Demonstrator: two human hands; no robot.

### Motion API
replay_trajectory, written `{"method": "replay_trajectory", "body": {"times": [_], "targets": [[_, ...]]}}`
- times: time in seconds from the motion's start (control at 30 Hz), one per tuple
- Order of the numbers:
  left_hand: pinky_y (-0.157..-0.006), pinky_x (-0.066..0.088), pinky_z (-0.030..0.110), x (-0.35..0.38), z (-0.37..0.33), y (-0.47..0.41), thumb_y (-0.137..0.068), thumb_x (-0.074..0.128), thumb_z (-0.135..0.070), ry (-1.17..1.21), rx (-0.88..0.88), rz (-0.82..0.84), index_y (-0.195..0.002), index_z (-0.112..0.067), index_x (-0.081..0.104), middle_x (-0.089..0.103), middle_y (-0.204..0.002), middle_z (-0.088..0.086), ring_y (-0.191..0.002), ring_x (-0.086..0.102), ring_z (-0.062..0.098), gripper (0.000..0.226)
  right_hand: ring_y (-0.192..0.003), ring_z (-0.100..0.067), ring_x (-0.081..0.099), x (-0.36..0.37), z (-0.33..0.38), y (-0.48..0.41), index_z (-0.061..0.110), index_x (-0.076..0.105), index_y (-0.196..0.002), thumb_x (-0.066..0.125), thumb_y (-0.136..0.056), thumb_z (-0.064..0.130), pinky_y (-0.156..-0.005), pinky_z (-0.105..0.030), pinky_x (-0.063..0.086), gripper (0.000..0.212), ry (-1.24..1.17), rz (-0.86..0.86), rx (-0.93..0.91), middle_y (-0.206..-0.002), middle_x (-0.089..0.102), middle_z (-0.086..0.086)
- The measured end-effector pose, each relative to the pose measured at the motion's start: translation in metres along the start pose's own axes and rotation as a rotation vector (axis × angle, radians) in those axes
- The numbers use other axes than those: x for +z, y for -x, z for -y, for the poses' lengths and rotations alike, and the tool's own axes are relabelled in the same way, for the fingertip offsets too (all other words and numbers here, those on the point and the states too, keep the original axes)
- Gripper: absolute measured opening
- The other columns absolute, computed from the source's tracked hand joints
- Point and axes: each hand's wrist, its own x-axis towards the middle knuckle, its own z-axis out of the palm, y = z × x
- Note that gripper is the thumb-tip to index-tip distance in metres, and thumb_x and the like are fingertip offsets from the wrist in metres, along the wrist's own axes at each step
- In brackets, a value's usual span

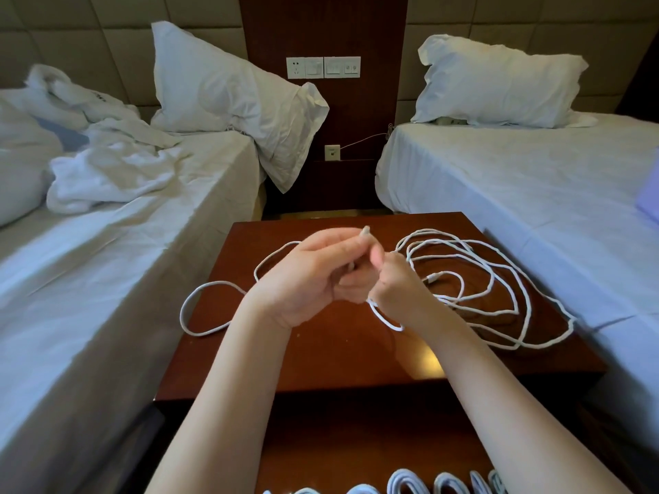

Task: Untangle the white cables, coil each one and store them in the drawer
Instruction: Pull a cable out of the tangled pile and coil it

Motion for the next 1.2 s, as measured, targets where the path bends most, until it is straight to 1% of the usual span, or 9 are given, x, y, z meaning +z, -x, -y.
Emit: {"method": "replay_trajectory", "body": {"times": [0.13, 0.27, 0.37, 0.5, 0.63, 0.77, 0.9, 1.07, 1.2], "targets": [[-0.049, 0.033, 0.02, -0.002, -0.003, -0.004, -0.096, 0.035, -0.014, 0.171, 0.318, -0.251, -0.079, -0.011, 0.066, 0.045, -0.054, -0.006, -0.048, 0.036, 0.007, 0.035, -0.067, -0.011, 0.058, 0.015, -0.009, 0.004, 0.023, 0.069, -0.077, 0.056, -0.096, 0.023, -0.068, -0.033, 0.046, 0.023, 0.186, 0.241, 0.012, -0.071, 0.065, 0.0], [-0.06, 0.043, 0.023, -0.023, -0.005, 0.005, -0.101, 0.038, -0.012, 0.012, 0.415, -0.619, -0.089, -0.005, 0.062, 0.053, -0.058, -0.002, -0.054, 0.046, 0.009, 0.027, -0.058, -0.013, 0.053, 0.021, -0.011, 0.01, 0.025, 0.065, -0.07, 0.051, -0.098, 0.033, -0.062, -0.028, 0.04, 0.032, 0.276, 0.448, 0.14, -0.065, 0.062, -0.001], [-0.065, 0.05, 0.025, -0.043, -0.004, 0.011, -0.104, 0.034, -0.011, -0.055, 0.349, -0.845, -0.087, -0.006, 0.059, 0.065, -0.064, 0.001, -0.061, 0.061, 0.014, 0.03, -0.058, -0.014, 0.054, 0.017, -0.009, 0.006, 0.03, 0.063, -0.068, 0.049, -0.098, 0.041, -0.06, -0.03, 0.039, 0.035, 0.287, 0.362, 0.113, -0.061, 0.058, 0.003], [-0.078, 0.054, 0.028, -0.061, 0.006, 0.017, -0.104, 0.035, -0.012, -0.15, 0.374, -1.037, -0.092, -0.009, 0.06, 0.073, -0.088, 0.007, -0.089, 0.071, 0.022, 0.028, -0.065, -0.015, 0.06, 0.007, -0.006, 0.005, 0.027, 0.072, -0.077, 0.06, -0.092, 0.043, -0.066, -0.036, 0.046, 0.025, 0.064, 0.155, 0.033, -0.069, 0.066, 0.0], [-0.077, 0.056, 0.034, -0.073, 0.023, 0.017, -0.1, 0.042, -0.009, -0.426, 0.294, -1.15, -0.082, -0.013, 0.062, 0.071, -0.083, 0.011, -0.08, 0.072, 0.024, 0.027, -0.056, -0.004, 0.047, -0.004, -0.003, 0.005, 0.026, 0.065, -0.066, 0.072, -0.086, 0.026, -0.057, -0.019, 0.037, 0.02, -0.008, 0.039, -0.053, -0.06, 0.057, 0.008], [-0.068, 0.059, 0.035, -0.069, 0.037, 0.013, -0.099, 0.045, -0.011, -0.809, 0.026, -0.997, -0.076, -0.013, 0.057, 0.07, -0.071, 0.006, -0.064, 0.07, 0.018, 0.026, -0.066, -0.009, 0.048, -0.006, -0.005, 0.002, 0.021, 0.063, -0.072, 0.073, -0.085, 0.02, -0.059, -0.016, 0.039, 0.017, 0.075, -0.125, -0.152, -0.072, 0.051, 0.007], [-0.049, 0.046, 0.017, -0.049, 0.039, 0.006, -0.102, 0.039, -0.019, -1.007, -0.21, -0.701, -0.077, -0.012, 0.055, 0.061, -0.058, 0.001, -0.043, 0.053, 0.005, 0.031, -0.075, -0.012, 0.055, -0.007, -0.005, -0.001, 0.017, 0.064, -0.08, 0.072, -0.086, 0.022, -0.061, -0.016, 0.045, 0.011, 0.114, -0.301, -0.222, -0.081, 0.053, 0.005], [-0.047, 0.034, 0.017, -0.036, 0.034, 0.002, -0.104, 0.036, -0.027, -0.824, -0.237, -0.556, -0.081, 0.0, 0.064, 0.045, -0.044, -0.006, -0.038, 0.037, 0.003, 0.046, -0.071, -0.009, 0.056, -0.018, -0.009, -0.003, 0.015, 0.066, -0.081, 0.076, -0.082, 0.026, -0.063, -0.009, 0.042, 0.015, 0.155, -0.496, -0.237, -0.086, 0.051, 0.002], [-0.053, 0.035, 0.017, -0.023, 0.02, 0.006, -0.101, 0.038, -0.039, -0.615, -0.288, -0.296, -0.084, -0.001, 0.063, 0.041, -0.048, -0.001, -0.046, 0.034, 0.012, 0.048, -0.071, -0.007, 0.057, -0.024, -0.011, -0.004, 0.012, 0.066, -0.087, 0.074, -0.084, 0.025, -0.063, -0.012, 0.045, 0.016, 0.099, -0.534, -0.182, -0.09, 0.051, -0.001]]}}
